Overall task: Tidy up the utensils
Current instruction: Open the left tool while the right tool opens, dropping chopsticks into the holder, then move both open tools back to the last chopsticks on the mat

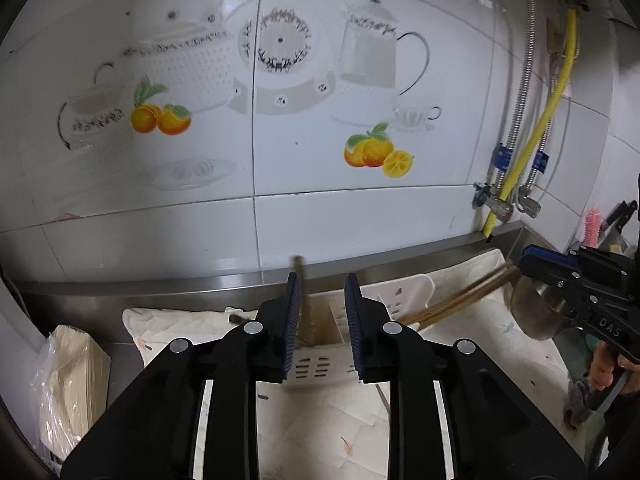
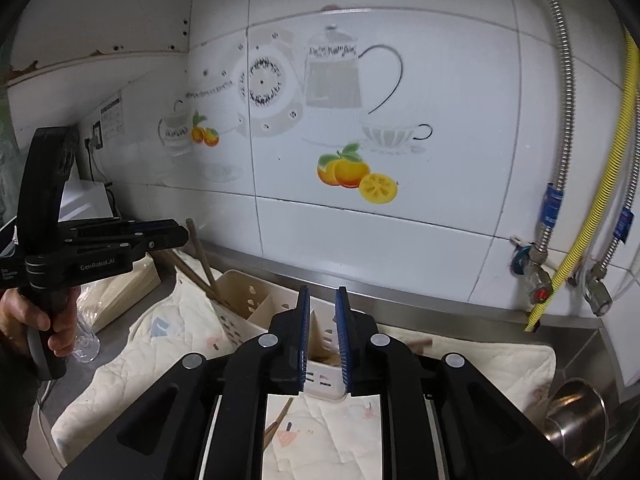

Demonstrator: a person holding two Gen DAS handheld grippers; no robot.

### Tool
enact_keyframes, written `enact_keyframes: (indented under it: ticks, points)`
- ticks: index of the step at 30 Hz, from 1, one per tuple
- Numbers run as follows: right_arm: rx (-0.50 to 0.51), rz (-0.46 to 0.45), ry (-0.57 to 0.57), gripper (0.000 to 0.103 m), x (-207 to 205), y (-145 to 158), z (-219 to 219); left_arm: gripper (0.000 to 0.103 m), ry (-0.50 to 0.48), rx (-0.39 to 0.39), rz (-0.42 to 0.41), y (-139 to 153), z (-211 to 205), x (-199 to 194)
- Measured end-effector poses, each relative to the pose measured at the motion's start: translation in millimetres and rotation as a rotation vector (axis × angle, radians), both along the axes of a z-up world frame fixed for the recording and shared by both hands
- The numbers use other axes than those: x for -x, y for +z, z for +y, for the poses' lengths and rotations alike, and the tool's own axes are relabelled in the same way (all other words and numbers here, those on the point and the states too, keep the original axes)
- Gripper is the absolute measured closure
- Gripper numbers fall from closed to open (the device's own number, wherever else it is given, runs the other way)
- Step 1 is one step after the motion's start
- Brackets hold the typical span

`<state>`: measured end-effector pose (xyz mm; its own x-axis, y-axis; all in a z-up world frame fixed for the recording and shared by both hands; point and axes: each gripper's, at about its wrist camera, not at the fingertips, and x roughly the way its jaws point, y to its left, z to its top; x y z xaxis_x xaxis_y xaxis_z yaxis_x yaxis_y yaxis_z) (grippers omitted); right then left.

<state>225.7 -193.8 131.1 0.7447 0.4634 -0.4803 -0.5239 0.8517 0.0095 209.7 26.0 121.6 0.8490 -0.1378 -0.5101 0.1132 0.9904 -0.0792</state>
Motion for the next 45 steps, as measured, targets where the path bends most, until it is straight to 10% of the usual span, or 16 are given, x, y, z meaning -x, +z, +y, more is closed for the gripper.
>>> enact_keyframes:
  ticks: [26, 45]
  points:
    - [0.028, 0.275, 0.021, 0.089, 118, -178, 27, 0.018, 0.110, 0.041, 0.059, -92, 10, 116]
    - [-0.024, 0.403, -0.077, 0.090, 132, -222, 37, 0.010, 0.180, 0.045, 0.090, -128, 24, 152]
